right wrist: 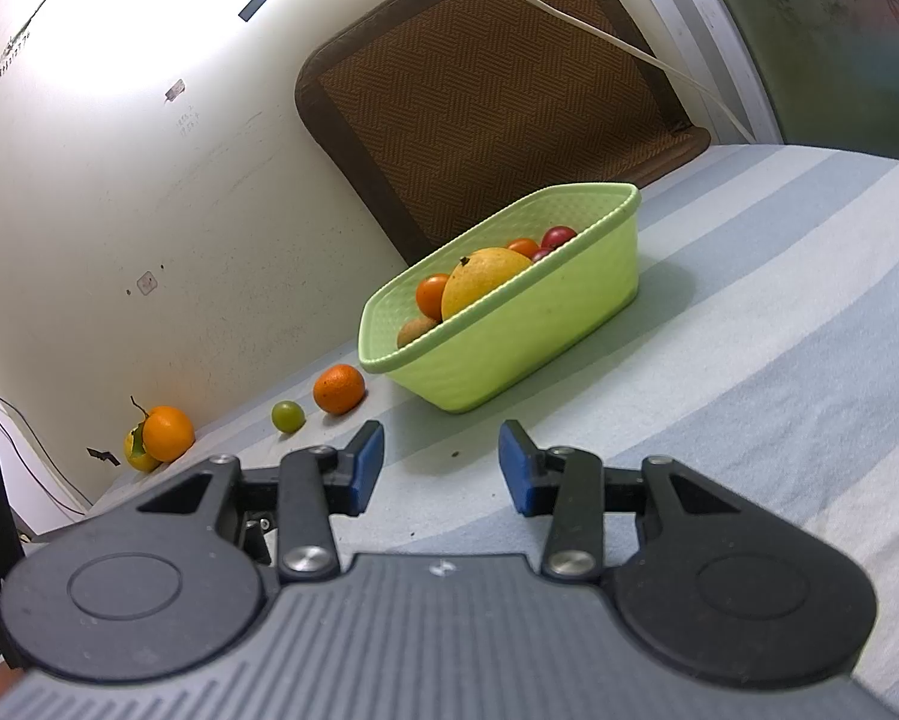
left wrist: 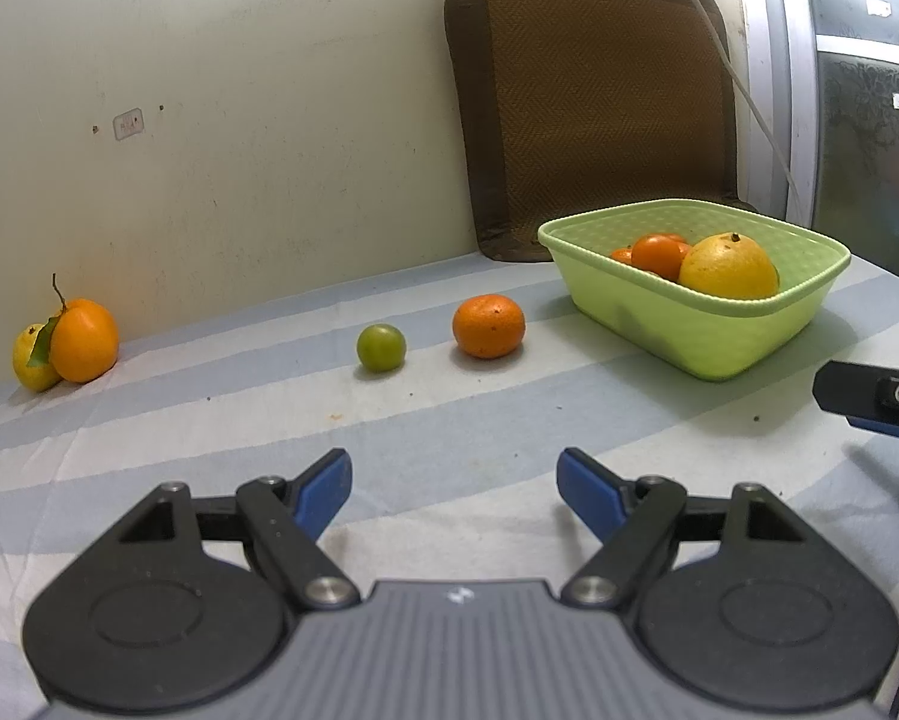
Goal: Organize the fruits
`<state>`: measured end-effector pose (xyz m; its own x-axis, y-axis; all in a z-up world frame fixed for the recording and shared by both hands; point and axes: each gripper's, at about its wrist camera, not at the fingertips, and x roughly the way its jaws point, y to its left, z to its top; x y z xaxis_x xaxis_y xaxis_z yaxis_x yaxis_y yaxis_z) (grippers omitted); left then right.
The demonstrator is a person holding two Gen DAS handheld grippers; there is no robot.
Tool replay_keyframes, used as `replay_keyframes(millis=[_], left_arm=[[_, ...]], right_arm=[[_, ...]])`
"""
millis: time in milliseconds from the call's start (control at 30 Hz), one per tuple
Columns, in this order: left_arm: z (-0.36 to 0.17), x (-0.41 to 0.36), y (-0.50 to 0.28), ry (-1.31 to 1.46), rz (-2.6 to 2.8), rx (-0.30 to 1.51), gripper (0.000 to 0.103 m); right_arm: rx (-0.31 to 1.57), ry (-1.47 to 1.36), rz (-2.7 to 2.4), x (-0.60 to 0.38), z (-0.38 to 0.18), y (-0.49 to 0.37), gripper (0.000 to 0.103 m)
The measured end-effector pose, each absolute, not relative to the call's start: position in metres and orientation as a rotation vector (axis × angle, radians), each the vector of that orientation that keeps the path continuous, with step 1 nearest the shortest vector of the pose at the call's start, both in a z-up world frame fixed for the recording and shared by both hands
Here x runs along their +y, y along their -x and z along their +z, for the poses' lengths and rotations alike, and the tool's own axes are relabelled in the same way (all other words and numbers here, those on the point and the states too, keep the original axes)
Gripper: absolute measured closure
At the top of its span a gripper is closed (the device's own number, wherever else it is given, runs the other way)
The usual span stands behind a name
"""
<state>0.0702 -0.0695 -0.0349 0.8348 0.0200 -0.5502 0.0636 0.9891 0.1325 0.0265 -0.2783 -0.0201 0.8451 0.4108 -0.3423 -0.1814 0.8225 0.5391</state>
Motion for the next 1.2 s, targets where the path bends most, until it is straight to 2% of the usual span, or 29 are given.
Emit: replay_keyframes(millis=[633,833,1000,1200], left_arm=[[-0.031,-0.051,-0.081,-0.047,-0.098,0.609,0.025],[-0.024,-0.017,-0.118,-0.054,-0.065,0.575,0.038],[-0.023,-0.007,-0.151,-0.083,-0.157,0.568,0.04],[-0.035,-0.009,-0.18,-0.105,-0.19,0.654,0.061]], right_arm=[[0.463,-0.498,0.341,-0.277,-0.019,-0.026,0.058],[0.445,-0.428,0.362,-0.27,-0.016,-0.025,0.058],[0.426,-0.367,0.37,-0.265,-0.015,-0.025,0.058],[0.402,-0.257,0.425,-0.255,-0.009,-0.024,0.059]])
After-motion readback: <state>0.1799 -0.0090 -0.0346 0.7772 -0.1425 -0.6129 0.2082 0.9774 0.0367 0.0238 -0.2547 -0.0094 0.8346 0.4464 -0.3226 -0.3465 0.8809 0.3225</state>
